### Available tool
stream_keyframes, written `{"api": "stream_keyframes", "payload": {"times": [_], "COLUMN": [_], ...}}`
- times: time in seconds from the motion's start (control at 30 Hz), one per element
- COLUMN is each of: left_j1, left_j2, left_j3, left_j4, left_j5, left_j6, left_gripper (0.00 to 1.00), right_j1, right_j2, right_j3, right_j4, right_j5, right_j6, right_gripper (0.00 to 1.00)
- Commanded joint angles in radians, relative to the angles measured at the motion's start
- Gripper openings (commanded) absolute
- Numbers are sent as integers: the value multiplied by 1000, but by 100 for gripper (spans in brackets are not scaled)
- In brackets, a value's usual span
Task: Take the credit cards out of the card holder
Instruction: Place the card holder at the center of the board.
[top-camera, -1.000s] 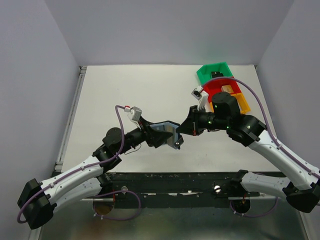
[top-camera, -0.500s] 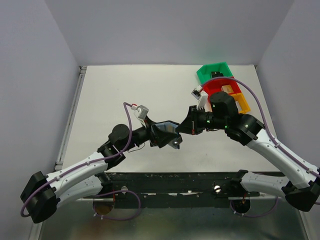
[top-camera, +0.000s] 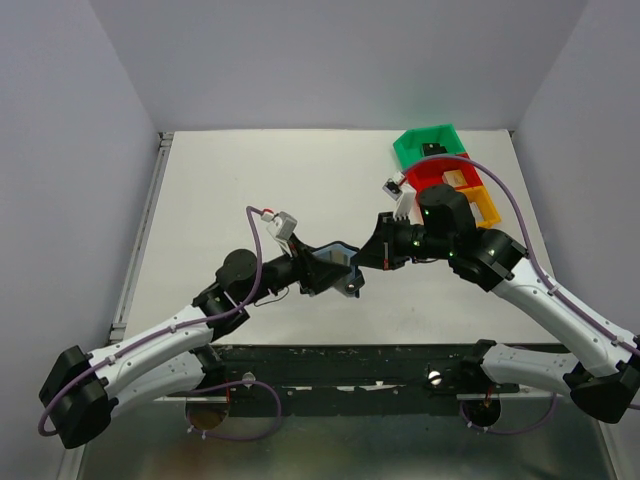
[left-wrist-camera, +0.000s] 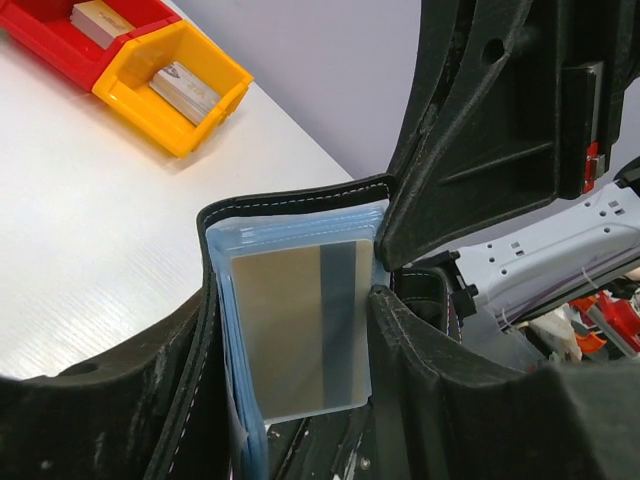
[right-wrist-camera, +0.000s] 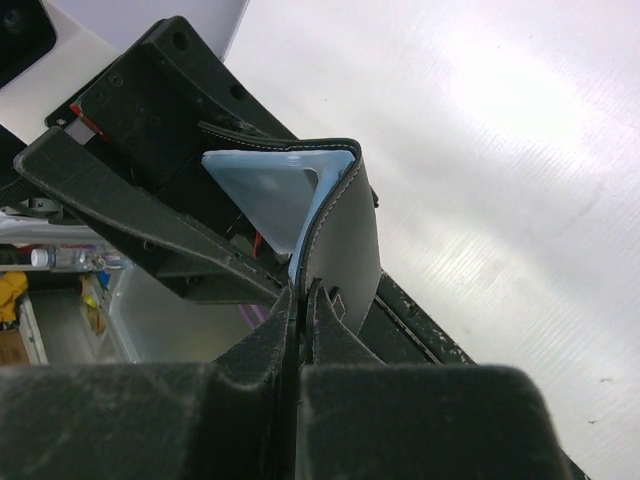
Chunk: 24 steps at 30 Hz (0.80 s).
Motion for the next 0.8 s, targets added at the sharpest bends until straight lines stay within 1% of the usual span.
{"api": "stream_keyframes", "payload": {"times": [0.0,0.23,0.37,0.4,0.5,0.57,0.63,0.67,0.77], "left_j1": [-5,-5,-5,-3,-3,-3,-3,-2,0], "left_j2": [-36,-67,-82,-86,-107,-124,-139,-142,-153], "left_j3": [7,-5,-10,-14,-18,-21,-25,-27,-25], "left_j4": [-29,-51,-59,-63,-88,-106,-120,-125,-129], "left_j5": [-45,-65,-76,-82,-108,-125,-142,-146,-150], "left_j6": [31,42,44,42,41,42,44,45,50], "left_gripper": [38,27,26,28,43,58,69,74,79], "right_j1": [1,1,1,1,1,1,1,1,1], "right_j2": [-11,-10,-11,-13,-16,-17,-17,-16,-11], "right_j3": [-8,-10,-7,-7,-4,-1,1,2,7], "right_j4": [29,29,29,28,22,14,9,6,-4], "right_j5": [-35,-44,-44,-43,-37,-32,-24,-21,-14], "right_j6": [8,5,1,-1,-10,-15,-18,-18,-22], "right_gripper": [4,8,7,6,1,1,1,1,0]}}
